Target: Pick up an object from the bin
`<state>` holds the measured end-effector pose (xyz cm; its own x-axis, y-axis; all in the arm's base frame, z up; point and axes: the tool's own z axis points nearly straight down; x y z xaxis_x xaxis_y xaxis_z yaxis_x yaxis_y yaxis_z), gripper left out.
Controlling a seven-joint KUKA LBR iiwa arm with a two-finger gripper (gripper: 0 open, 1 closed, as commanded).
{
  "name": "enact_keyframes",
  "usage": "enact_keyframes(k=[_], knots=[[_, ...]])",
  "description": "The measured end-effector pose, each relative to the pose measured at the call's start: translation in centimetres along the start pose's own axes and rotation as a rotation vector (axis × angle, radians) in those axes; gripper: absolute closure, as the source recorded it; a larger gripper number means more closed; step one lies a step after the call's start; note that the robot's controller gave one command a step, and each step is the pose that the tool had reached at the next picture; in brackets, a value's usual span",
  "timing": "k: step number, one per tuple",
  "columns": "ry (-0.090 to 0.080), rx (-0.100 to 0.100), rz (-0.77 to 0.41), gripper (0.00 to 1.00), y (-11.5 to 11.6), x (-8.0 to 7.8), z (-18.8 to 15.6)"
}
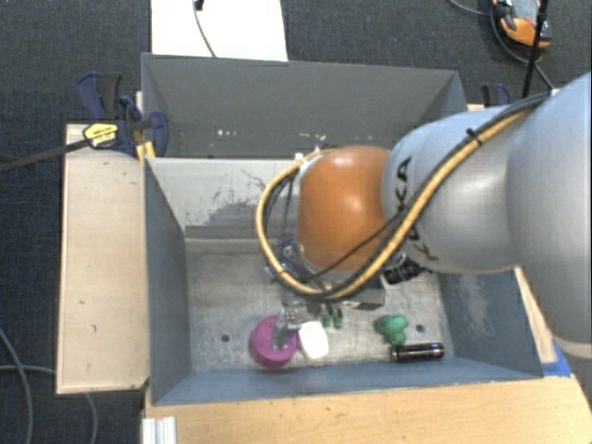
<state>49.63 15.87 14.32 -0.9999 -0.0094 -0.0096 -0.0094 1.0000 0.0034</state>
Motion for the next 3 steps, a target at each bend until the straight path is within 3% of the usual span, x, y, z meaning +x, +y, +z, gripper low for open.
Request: enact_keyframes(k=[1, 2, 3], knots=[[0.015, -0.004, 0.009, 1.00, -1.2, 2.0, 5.3], [0.015, -0.004, 0.011, 1.00, -1.2, 2.0, 5.3], [-0.007, -0.001, -0.086, 1.00, -1.6, 0.2, 2.1]])
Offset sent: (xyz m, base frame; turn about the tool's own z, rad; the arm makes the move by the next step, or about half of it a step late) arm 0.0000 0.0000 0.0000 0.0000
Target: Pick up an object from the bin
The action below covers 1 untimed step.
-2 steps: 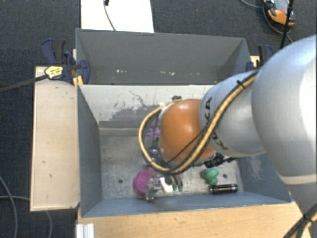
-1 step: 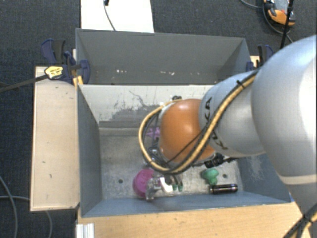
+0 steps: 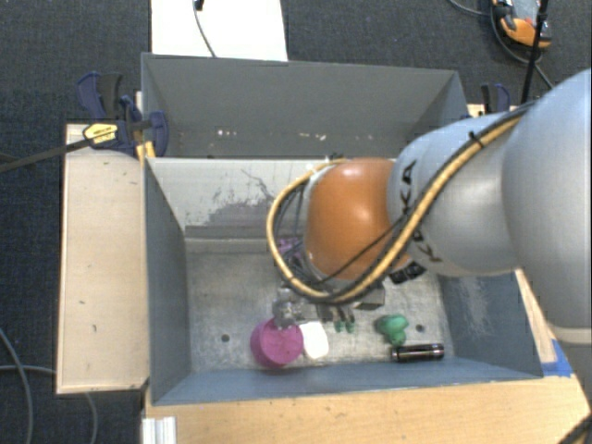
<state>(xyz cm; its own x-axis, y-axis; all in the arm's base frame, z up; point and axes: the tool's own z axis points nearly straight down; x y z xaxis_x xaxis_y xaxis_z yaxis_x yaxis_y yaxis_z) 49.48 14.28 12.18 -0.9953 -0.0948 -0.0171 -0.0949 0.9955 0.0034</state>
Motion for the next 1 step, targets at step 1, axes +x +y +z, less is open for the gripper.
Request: enact_keyframes(k=[1], knots=[[0.021, 0.002, -0.203, 1.00, 0.63, 0.87, -6.89]])
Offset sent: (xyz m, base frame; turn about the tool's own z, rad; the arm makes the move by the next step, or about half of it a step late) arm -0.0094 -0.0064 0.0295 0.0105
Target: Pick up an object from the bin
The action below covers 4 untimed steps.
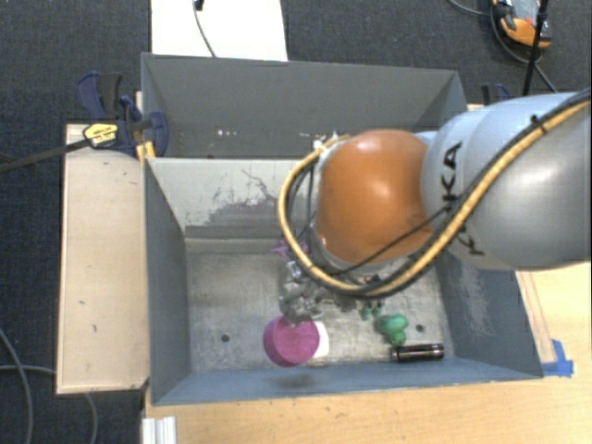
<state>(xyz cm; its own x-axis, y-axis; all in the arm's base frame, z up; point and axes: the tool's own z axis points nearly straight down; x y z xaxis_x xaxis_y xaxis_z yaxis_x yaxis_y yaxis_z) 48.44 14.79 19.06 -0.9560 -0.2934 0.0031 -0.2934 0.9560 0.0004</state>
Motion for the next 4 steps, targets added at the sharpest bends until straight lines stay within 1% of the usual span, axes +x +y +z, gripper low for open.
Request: enact_keyframes(k=[1, 2, 3, 4], knots=[[-0.014, 0.000, 0.001, 1.00, -0.5, -0.2, -1.4], [0.004, -0.001, 0.038, 1.00, -1.3, 0.4, -4.6], [-0.005, -0.001, 0.312, 0.00, -0.7, 1.1, 2.9], [-0.005, -0.001, 0.313, 0.00, -0.7, 1.1, 2.9]])
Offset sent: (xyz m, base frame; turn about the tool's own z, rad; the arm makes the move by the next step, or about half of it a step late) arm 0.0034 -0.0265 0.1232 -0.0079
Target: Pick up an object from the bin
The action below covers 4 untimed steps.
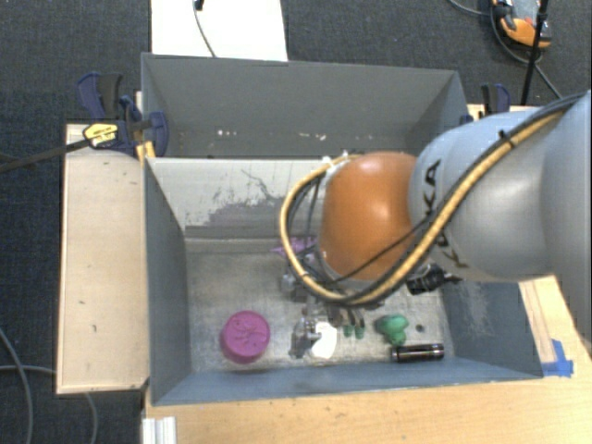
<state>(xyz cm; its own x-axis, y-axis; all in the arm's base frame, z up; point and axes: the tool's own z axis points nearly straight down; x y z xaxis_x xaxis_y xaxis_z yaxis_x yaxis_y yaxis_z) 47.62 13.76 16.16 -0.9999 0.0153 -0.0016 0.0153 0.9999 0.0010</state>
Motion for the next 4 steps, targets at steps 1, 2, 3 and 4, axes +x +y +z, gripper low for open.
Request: enact_keyframes(k=[1, 2, 3, 4], knots=[[-0.005, -0.001, -0.083, 0.00, 2.3, -0.5, 3.9], [0.002, 0.000, 0.023, 0.00, 3.0, -0.2, 6.8], [-0.011, -0.004, -0.015, 1.00, 9.5, -1.2, 8.4], [-0.011, -0.004, -0.013, 1.00, 9.5, -1.2, 8.4]])
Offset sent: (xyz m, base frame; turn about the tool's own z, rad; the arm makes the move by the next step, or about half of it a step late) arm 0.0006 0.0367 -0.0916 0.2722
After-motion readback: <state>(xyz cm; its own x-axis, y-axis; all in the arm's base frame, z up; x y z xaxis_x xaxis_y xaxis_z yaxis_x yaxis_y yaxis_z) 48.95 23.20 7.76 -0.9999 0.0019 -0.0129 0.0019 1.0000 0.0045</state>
